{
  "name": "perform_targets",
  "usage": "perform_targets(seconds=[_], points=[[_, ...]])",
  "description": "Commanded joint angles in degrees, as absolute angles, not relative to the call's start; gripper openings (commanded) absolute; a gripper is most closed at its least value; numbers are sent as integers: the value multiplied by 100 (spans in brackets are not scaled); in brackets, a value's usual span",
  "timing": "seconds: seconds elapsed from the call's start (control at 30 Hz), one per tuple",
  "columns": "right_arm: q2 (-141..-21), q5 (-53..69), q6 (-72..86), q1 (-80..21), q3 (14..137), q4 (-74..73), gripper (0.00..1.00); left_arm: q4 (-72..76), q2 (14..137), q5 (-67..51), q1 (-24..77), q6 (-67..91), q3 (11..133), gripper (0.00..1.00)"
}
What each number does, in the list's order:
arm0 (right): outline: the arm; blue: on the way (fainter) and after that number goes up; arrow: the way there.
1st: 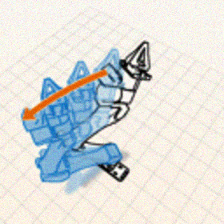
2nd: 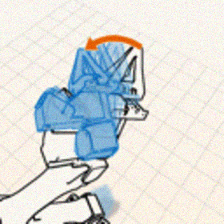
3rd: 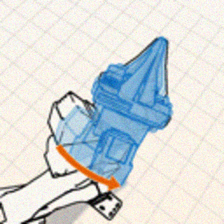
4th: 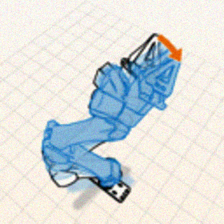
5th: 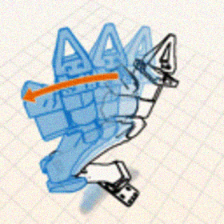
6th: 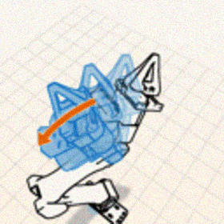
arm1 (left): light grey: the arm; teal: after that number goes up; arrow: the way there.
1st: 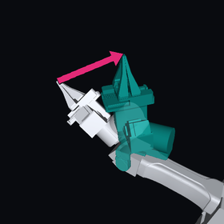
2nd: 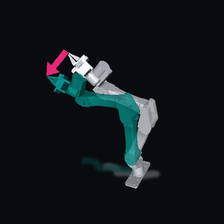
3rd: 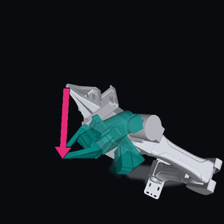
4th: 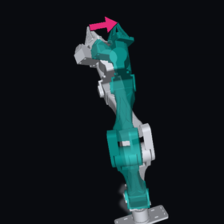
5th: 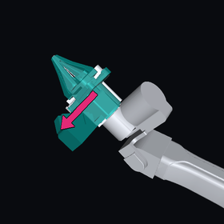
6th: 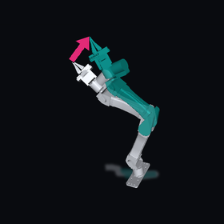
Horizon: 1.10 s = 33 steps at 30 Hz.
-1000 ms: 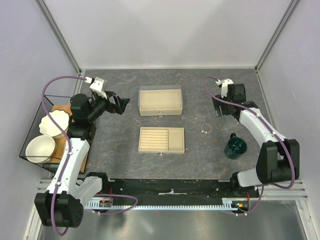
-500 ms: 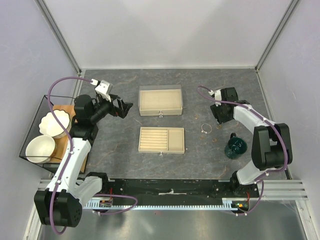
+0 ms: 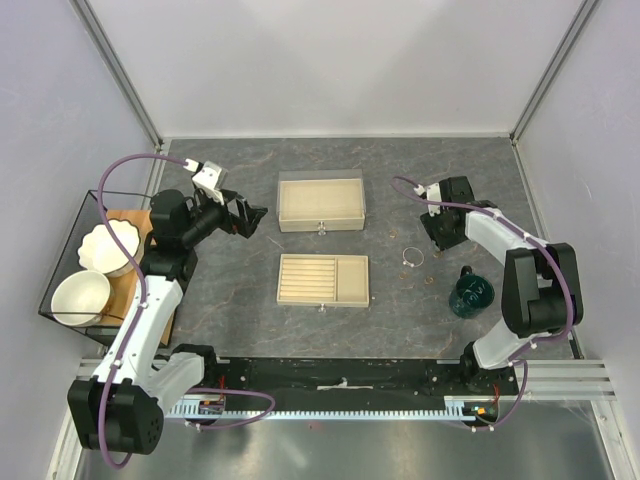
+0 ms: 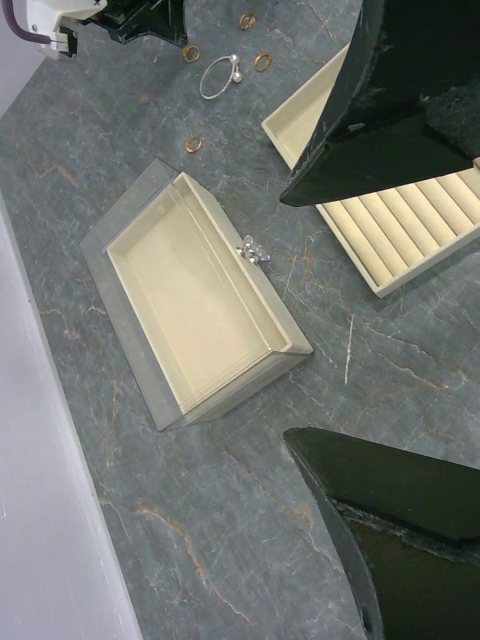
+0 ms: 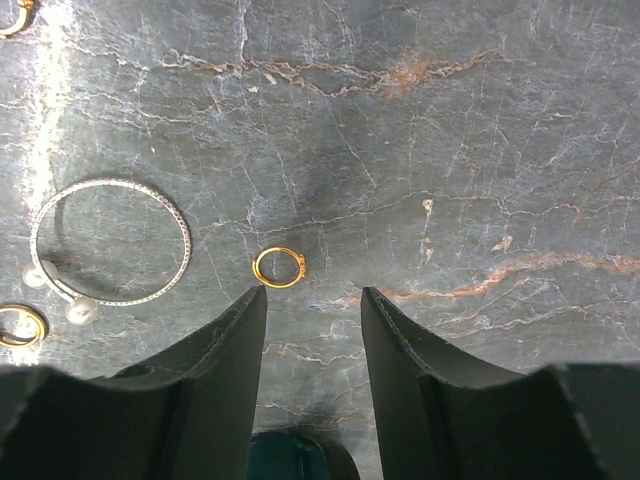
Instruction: Organize the mixed jewelry
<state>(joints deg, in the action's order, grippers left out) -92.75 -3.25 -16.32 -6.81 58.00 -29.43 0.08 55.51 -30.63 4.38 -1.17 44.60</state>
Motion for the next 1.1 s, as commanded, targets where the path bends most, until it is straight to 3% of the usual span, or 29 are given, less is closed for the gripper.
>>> perform_targets(seconds=[0.0, 1.07], points=[[-9334, -316, -1740, -703, 5836, -2979, 50, 88, 5537, -3199, 483, -290, 4456, 99], [-9870, -457, -1793, -694, 6020, -2865, 37, 114, 5484, -3146, 527, -334, 4395, 99]])
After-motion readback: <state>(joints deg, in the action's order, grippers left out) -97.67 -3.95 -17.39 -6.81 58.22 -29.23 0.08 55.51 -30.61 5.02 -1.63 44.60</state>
